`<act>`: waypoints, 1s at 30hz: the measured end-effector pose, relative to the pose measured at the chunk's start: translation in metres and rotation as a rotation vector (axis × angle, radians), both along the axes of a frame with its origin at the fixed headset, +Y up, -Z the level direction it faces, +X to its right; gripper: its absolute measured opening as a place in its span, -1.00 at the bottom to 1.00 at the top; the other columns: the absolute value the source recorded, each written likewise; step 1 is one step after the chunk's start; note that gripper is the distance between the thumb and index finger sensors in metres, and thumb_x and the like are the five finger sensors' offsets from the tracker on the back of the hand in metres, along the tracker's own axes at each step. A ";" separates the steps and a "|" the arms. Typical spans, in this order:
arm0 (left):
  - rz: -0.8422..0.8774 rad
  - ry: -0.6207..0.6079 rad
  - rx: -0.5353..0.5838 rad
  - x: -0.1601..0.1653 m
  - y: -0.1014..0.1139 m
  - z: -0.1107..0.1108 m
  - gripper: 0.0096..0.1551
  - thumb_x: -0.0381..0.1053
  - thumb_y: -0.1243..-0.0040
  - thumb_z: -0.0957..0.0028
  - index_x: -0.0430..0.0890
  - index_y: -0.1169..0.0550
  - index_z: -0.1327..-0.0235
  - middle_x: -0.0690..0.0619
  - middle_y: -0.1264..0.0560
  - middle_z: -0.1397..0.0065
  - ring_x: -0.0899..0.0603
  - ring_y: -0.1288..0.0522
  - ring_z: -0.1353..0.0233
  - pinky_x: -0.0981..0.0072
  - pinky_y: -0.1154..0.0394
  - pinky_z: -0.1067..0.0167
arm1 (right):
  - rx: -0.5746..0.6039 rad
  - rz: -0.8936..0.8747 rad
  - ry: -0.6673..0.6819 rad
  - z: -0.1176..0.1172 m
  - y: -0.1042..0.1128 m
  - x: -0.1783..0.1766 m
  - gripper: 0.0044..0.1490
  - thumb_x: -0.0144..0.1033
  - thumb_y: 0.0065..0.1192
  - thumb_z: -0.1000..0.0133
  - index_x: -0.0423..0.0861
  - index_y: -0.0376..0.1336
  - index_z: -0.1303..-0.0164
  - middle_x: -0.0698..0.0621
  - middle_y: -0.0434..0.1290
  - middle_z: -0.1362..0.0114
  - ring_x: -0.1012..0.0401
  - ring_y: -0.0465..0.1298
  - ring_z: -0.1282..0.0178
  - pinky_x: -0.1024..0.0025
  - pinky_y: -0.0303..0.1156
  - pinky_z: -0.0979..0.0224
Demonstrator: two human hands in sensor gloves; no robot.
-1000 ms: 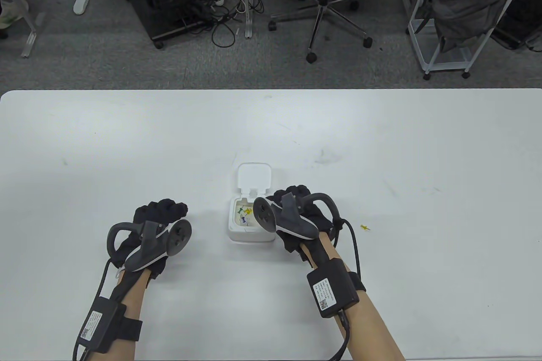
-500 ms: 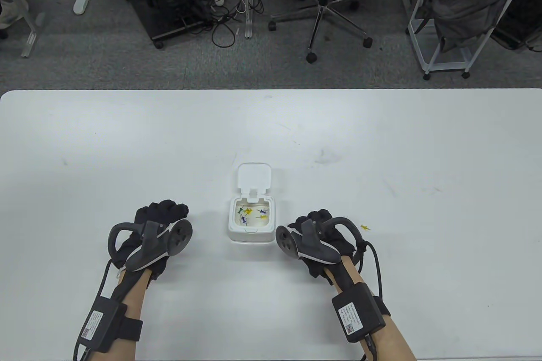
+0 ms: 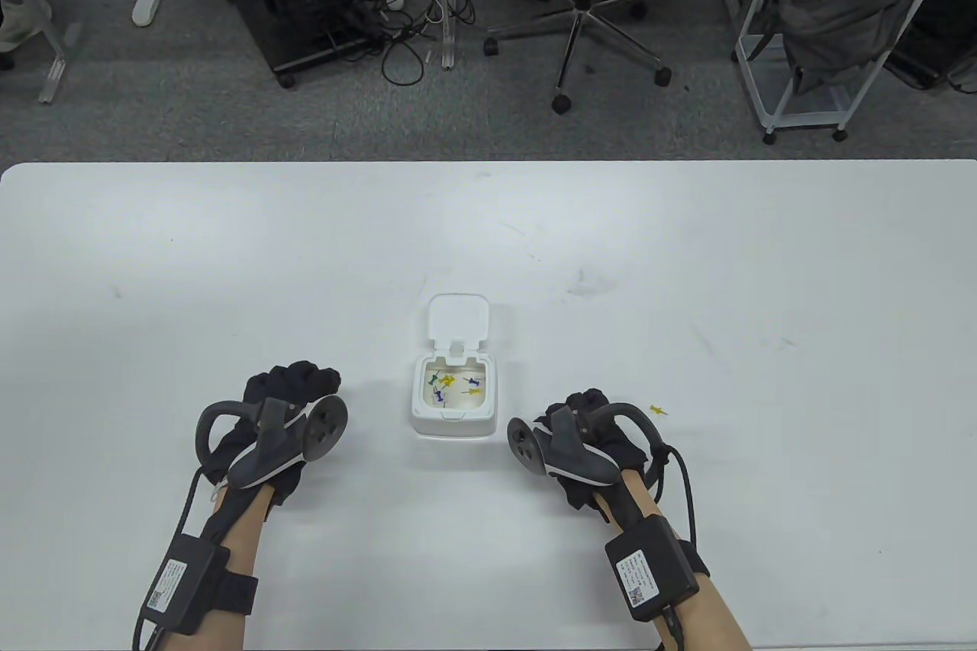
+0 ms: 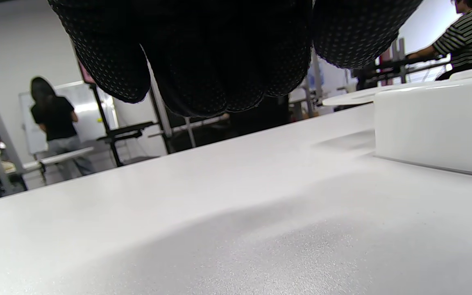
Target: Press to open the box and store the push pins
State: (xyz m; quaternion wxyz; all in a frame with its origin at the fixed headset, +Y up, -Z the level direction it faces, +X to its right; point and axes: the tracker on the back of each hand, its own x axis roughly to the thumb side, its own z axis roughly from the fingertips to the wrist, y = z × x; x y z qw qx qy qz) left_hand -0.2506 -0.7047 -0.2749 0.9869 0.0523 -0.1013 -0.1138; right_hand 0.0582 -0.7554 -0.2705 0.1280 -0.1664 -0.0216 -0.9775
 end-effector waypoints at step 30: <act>-0.001 0.000 0.005 0.000 0.000 0.000 -0.43 0.26 -0.07 -0.09 0.17 -0.50 -0.36 0.15 -0.53 -0.47 -0.06 -0.62 -0.34 -0.06 -0.52 -0.46 | 0.049 -0.095 -0.046 -0.025 0.049 -0.008 -0.50 0.14 0.34 0.24 0.29 0.37 0.09 0.30 0.61 -0.07 0.19 0.61 -0.16 -0.07 0.41 -0.56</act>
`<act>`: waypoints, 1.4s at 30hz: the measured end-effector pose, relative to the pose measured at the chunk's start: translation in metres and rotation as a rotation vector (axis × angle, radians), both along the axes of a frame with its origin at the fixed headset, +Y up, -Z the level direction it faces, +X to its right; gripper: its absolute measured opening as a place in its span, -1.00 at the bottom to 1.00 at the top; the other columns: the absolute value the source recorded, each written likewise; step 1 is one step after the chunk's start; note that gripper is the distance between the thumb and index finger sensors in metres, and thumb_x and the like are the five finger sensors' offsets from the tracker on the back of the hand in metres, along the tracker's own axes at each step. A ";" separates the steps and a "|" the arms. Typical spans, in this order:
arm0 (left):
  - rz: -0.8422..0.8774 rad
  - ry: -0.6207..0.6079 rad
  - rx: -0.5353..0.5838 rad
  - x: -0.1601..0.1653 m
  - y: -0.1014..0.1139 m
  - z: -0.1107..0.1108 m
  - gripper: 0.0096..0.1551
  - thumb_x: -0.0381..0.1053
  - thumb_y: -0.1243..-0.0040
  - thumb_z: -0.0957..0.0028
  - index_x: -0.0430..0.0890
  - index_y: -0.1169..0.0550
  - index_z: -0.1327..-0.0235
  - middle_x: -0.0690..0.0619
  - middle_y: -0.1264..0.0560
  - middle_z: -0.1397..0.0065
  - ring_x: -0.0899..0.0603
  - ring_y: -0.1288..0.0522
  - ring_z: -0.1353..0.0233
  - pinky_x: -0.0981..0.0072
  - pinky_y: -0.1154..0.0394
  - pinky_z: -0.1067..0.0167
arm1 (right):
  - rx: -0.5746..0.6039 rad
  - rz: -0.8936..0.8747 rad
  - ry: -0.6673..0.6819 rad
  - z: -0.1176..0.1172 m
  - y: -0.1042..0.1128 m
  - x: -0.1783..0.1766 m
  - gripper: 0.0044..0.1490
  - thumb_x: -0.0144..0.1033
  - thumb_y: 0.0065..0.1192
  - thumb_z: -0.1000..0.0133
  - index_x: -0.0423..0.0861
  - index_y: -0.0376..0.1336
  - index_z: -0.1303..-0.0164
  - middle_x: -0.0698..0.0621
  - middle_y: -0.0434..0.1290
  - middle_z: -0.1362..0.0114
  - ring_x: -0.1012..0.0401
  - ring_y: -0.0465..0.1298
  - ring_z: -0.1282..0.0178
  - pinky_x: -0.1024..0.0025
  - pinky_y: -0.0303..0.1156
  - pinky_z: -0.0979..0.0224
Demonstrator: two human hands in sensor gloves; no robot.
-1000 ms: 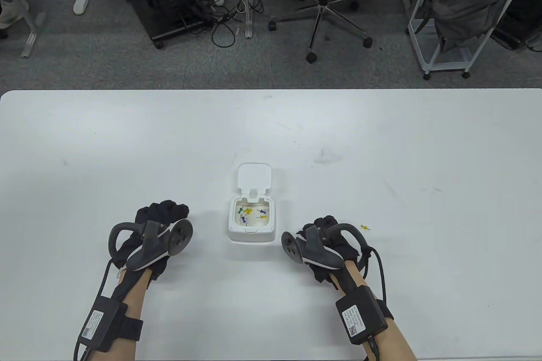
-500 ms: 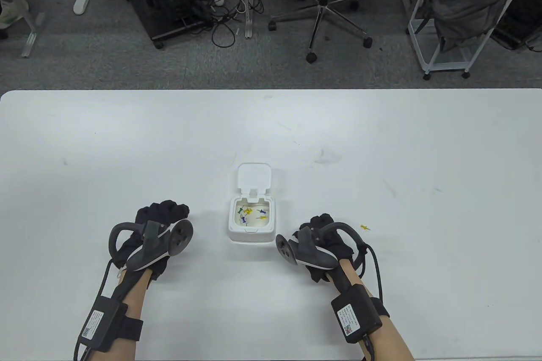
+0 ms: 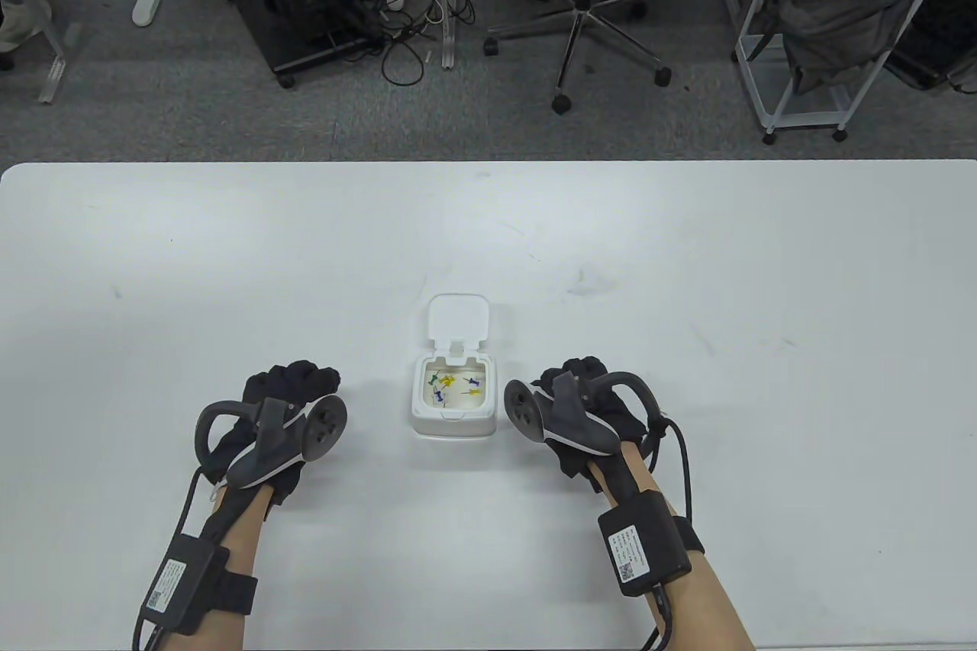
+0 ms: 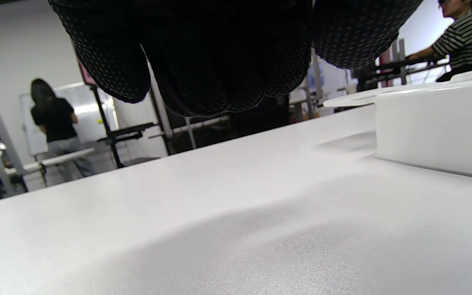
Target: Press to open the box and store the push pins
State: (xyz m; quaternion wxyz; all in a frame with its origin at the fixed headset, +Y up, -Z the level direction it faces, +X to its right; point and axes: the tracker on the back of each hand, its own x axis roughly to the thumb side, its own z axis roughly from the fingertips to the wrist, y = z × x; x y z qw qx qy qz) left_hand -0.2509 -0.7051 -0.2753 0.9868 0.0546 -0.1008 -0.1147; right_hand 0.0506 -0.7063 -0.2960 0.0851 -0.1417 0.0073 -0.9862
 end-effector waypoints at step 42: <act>-0.002 -0.008 0.018 0.000 0.000 0.000 -0.43 0.26 -0.07 -0.09 0.17 -0.50 -0.36 0.15 -0.53 -0.47 -0.05 -0.62 -0.34 -0.06 -0.52 -0.47 | 0.006 -0.030 -0.014 -0.030 0.022 -0.056 -0.44 0.12 0.34 0.21 0.28 0.32 -0.02 0.28 0.58 -0.13 0.18 0.59 -0.17 -0.08 0.39 -0.57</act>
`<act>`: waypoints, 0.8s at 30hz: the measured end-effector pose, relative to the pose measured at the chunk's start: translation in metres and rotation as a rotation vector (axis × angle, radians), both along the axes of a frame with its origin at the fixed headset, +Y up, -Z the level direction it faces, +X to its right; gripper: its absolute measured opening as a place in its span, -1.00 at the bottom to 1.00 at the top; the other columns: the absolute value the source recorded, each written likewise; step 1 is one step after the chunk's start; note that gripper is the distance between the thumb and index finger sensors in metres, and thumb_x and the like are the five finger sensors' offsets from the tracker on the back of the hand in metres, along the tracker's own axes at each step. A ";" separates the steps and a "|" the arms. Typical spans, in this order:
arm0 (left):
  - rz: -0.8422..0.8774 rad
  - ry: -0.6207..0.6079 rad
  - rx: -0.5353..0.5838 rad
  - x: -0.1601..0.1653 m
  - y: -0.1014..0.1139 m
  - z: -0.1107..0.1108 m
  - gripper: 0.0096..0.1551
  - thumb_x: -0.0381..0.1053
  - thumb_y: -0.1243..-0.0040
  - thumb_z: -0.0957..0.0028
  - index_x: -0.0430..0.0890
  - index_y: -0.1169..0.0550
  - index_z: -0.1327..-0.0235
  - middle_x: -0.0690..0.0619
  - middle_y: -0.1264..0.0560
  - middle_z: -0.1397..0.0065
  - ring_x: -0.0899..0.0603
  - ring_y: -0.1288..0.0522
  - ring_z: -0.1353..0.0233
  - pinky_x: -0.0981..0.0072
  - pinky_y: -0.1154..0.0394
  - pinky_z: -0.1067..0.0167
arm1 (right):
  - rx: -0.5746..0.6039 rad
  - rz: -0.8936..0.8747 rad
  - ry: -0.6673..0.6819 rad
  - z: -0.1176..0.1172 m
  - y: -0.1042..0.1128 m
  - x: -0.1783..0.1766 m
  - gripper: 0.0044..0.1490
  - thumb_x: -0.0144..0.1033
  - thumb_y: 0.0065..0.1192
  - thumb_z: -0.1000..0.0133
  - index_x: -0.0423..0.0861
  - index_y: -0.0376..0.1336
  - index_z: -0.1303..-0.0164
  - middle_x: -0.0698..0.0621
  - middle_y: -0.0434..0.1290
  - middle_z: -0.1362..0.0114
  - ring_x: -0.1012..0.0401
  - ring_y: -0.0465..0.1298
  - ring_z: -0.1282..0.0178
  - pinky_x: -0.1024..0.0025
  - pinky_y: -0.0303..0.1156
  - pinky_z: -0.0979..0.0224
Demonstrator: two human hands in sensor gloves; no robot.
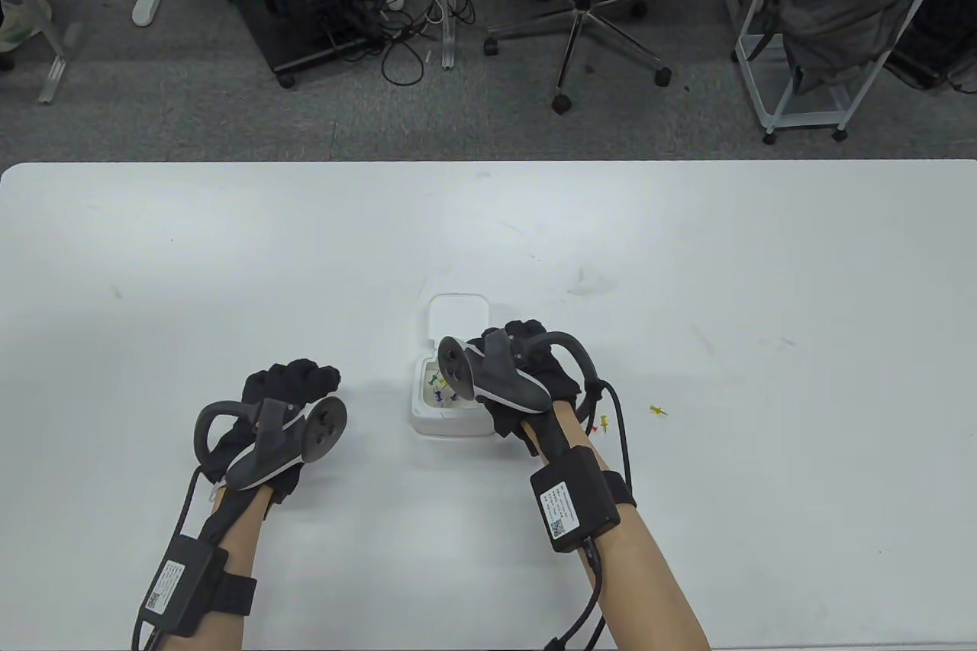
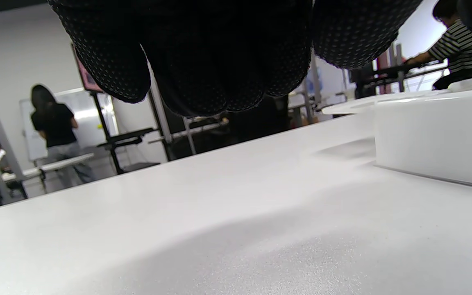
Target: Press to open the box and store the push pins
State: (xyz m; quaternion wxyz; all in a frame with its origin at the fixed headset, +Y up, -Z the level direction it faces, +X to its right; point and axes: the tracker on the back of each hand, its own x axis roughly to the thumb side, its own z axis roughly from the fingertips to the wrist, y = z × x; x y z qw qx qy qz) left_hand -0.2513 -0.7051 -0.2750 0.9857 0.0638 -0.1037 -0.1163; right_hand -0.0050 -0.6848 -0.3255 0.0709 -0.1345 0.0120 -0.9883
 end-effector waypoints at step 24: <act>-0.002 0.007 -0.031 0.001 -0.001 -0.001 -0.44 0.26 -0.07 -0.09 0.17 -0.50 -0.36 0.15 -0.53 -0.47 -0.06 -0.62 -0.34 -0.06 -0.52 -0.47 | -0.080 0.043 -0.229 0.020 -0.043 0.128 -0.39 0.10 0.34 0.20 0.30 0.32 -0.10 0.27 0.56 -0.26 0.16 0.57 -0.31 -0.10 0.37 -0.59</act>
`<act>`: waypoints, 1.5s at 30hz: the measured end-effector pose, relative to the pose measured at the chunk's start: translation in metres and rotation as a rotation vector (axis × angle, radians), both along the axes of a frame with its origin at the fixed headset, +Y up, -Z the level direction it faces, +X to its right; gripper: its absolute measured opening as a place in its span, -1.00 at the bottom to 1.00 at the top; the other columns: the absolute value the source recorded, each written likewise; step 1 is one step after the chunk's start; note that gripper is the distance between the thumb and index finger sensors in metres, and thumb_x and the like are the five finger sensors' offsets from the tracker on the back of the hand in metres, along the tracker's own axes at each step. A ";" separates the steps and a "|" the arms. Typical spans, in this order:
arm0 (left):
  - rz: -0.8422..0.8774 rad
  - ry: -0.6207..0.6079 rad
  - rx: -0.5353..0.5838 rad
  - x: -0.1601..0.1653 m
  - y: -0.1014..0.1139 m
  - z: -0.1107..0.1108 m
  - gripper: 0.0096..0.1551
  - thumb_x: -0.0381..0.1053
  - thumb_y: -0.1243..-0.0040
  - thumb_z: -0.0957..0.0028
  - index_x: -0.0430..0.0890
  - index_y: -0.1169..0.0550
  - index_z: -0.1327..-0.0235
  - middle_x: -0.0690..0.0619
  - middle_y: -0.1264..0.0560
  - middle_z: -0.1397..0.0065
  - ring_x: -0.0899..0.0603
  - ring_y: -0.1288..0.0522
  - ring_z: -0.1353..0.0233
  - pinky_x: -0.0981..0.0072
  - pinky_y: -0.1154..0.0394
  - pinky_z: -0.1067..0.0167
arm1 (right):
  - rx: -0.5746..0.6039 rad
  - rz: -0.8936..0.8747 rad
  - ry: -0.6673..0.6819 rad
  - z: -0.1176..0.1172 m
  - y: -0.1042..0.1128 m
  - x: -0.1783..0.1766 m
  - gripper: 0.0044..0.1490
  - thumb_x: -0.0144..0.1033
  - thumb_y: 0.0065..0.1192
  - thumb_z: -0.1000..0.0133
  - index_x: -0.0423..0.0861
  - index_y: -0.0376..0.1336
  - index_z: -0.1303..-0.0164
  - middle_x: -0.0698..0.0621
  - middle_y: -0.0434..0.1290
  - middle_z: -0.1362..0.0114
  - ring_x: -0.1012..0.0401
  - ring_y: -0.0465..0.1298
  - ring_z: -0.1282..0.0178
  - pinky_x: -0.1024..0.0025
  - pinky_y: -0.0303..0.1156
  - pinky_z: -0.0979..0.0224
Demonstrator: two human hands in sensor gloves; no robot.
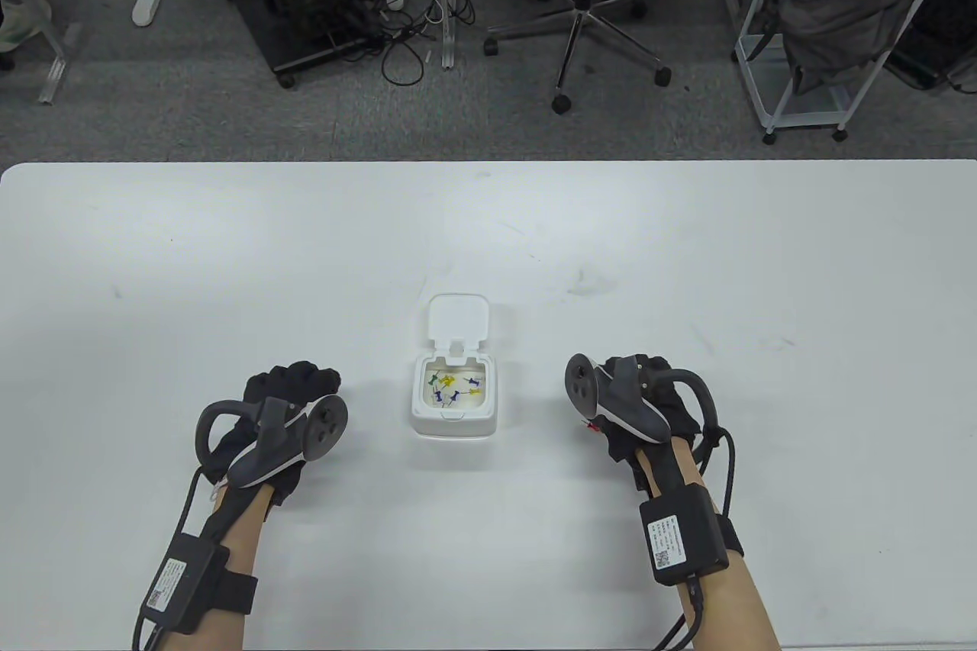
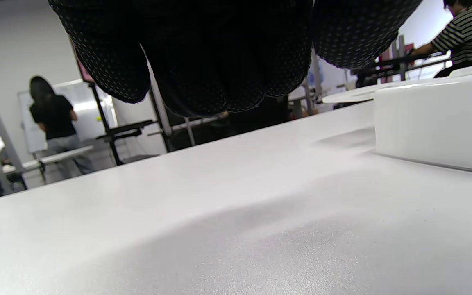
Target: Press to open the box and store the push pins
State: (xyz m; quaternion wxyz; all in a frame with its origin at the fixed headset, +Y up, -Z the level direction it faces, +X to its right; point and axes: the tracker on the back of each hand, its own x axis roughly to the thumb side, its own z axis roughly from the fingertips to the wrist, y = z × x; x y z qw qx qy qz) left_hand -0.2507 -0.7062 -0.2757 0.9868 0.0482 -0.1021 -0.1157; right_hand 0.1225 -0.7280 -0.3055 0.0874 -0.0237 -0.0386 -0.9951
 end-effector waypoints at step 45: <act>0.000 0.001 0.003 0.000 -0.001 -0.001 -0.43 0.27 -0.07 -0.09 0.17 -0.50 -0.36 0.15 -0.53 -0.47 -0.06 -0.62 -0.34 -0.06 -0.52 -0.47 | 0.040 0.164 0.097 0.003 -0.026 -0.022 -0.53 0.13 0.30 0.18 0.27 0.38 0.06 0.22 0.56 -0.19 0.12 0.55 -0.22 -0.15 0.32 -0.61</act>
